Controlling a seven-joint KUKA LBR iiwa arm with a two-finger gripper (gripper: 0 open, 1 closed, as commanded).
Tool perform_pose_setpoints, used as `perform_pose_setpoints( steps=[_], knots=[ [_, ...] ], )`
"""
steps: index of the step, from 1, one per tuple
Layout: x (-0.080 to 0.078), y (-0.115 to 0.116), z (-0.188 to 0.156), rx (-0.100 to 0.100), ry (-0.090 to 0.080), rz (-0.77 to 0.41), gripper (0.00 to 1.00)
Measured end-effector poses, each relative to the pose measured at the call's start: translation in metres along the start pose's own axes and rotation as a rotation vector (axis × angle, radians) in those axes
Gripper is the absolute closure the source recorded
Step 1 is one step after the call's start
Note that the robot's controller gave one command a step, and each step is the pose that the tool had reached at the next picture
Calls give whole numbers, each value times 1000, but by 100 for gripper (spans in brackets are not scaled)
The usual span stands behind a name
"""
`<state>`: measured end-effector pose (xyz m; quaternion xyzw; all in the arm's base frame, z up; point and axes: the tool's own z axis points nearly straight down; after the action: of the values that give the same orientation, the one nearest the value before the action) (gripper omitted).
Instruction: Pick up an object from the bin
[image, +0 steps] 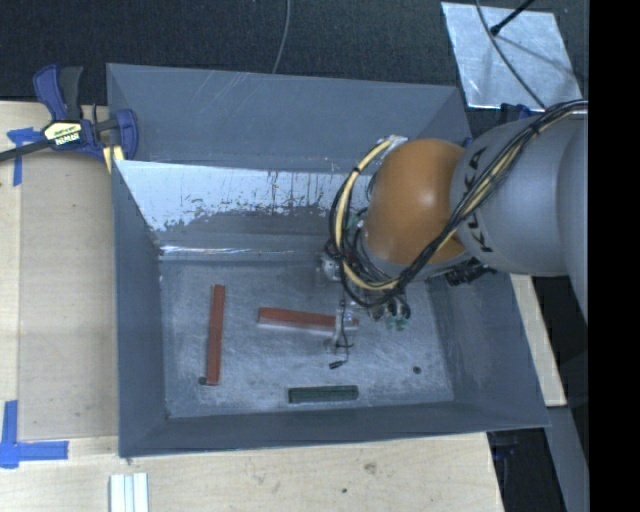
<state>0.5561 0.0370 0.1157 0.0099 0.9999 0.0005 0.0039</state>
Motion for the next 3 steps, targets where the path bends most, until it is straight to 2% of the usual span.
perform_pose_setpoints(
  steps=[1,2,3],
  knots=[
    [-9,17,-2,1,9,-90,0],
    [-19,22,-7,0,-2,18,0],
    [-17,29,48,1,8,53,0]
  ],
)
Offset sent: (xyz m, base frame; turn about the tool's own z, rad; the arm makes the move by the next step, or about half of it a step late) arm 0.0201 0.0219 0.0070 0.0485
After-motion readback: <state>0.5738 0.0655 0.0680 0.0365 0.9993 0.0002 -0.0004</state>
